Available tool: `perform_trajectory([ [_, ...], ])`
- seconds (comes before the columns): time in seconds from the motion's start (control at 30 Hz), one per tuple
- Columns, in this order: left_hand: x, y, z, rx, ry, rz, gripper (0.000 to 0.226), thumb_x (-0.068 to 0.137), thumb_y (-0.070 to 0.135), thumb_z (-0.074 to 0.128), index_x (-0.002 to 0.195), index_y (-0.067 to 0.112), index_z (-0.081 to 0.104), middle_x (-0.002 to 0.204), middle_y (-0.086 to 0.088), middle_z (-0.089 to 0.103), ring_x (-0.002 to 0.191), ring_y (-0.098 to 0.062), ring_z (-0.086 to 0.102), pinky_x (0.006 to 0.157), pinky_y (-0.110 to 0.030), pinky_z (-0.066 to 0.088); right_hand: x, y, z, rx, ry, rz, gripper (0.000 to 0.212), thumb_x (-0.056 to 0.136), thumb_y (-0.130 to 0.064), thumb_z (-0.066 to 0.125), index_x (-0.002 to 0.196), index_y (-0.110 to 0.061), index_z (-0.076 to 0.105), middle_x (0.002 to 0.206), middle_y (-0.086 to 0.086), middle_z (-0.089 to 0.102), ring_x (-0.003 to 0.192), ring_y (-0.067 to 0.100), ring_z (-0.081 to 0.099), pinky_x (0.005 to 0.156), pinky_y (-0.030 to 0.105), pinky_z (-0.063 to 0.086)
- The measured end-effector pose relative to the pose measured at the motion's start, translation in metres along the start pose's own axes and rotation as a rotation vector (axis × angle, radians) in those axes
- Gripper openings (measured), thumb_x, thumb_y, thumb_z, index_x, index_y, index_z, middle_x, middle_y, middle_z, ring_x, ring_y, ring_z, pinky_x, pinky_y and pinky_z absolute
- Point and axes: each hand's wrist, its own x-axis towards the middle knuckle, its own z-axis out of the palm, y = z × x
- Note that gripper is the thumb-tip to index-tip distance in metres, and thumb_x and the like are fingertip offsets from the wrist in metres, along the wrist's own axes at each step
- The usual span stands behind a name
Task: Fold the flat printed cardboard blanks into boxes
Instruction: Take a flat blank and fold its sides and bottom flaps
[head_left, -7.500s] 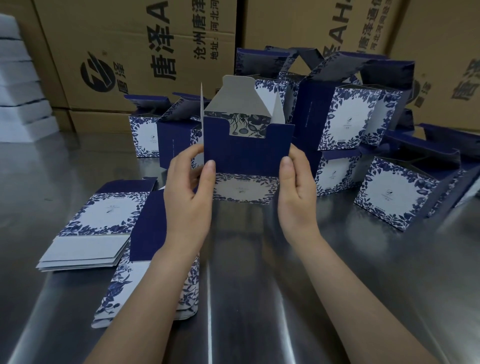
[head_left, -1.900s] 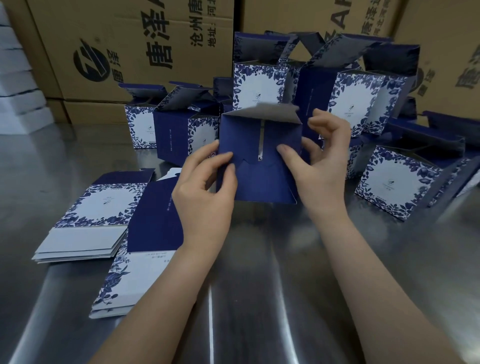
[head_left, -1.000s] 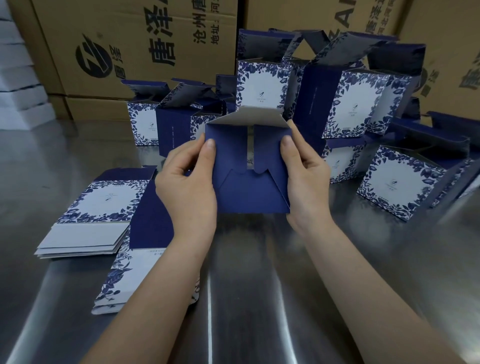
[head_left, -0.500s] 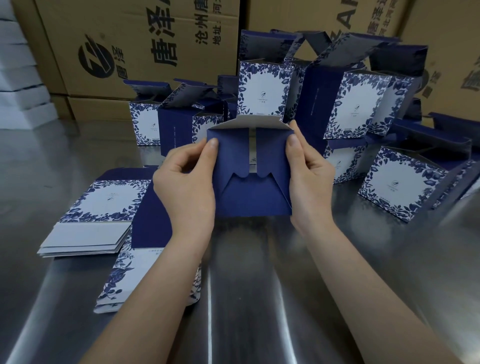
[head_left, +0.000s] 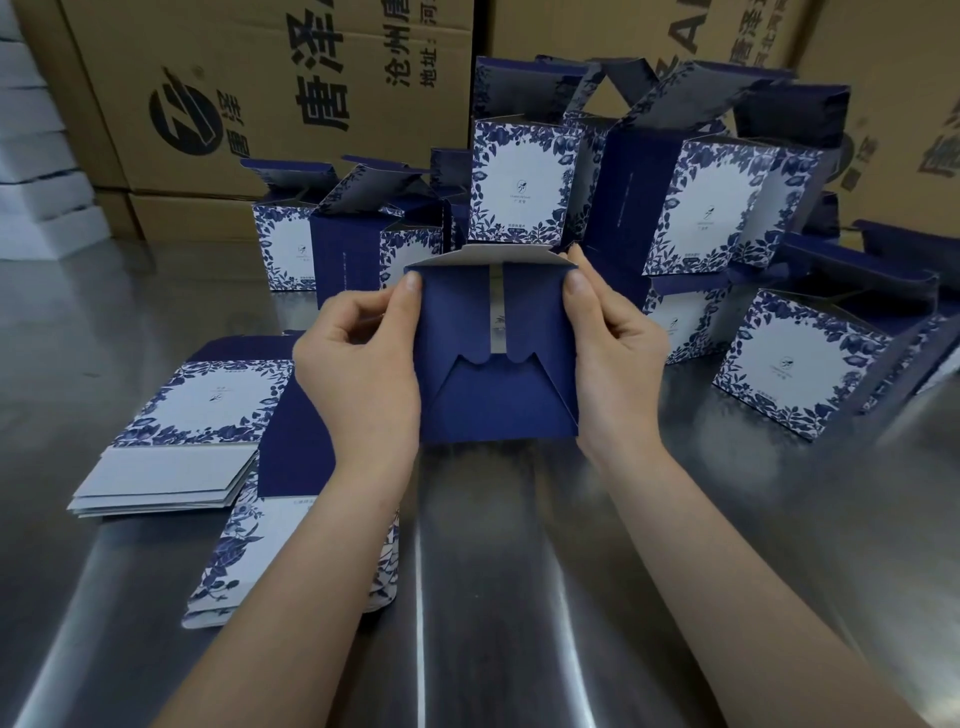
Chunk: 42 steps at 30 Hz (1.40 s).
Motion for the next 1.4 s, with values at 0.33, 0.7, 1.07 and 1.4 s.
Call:
perform_trajectory([
  [0.33, -0.001, -0.004, -0.001, -0.011, -0.028, 0.034, 0.004, 0.09, 0.024, 0.071, 0.088, 0.024, 0.075, 0.093, 0.003, 0.074, 0.088, -0.007, 0.068, 0.083, -0.029, 0.055, 0.001, 0.001, 0.001, -0.032, -0.067, 0.004, 0.032, 0.1, -0.018, 0.054, 0.131, -0.013, 0.061, 0.116, -0.03, 0.063, 0.121, -0.008, 0.053, 0.101, 0.014, 0.043],
  [0.7, -0.008, -0.008, 0.004, -0.064, -0.132, 0.077, 0.032, 0.096, 0.009, 0.061, 0.124, 0.024, 0.061, 0.114, 0.011, 0.061, 0.097, 0.016, 0.057, 0.082, -0.006, 0.044, 0.004, 0.006, 0.003, -0.048, -0.129, 0.019, 0.052, 0.094, -0.028, 0.044, 0.145, -0.02, 0.044, 0.147, -0.006, 0.049, 0.139, 0.009, 0.041, 0.119, 0.042, 0.03],
  [1.07, -0.006, -0.01, -0.001, -0.064, -0.296, 0.12, 0.041, 0.098, 0.012, 0.051, 0.137, 0.022, 0.051, 0.125, 0.012, 0.052, 0.109, 0.014, 0.053, 0.092, -0.009, 0.042, 0.002, -0.003, -0.002, -0.011, -0.274, 0.021, 0.059, 0.096, -0.022, 0.041, 0.153, -0.018, 0.027, 0.155, -0.006, 0.038, 0.141, 0.006, 0.037, 0.119, 0.036, 0.03],
  [1.4, -0.004, -0.015, 0.0, 0.057, -0.315, 0.156, 0.044, 0.101, 0.004, 0.049, 0.144, 0.014, 0.047, 0.128, 0.014, 0.048, 0.119, 0.009, 0.048, 0.104, -0.011, 0.038, 0.003, 0.0, -0.004, -0.095, -0.258, 0.001, 0.056, 0.099, -0.017, 0.038, 0.153, -0.013, 0.025, 0.158, -0.006, 0.032, 0.145, 0.005, 0.028, 0.122, 0.038, 0.021],
])
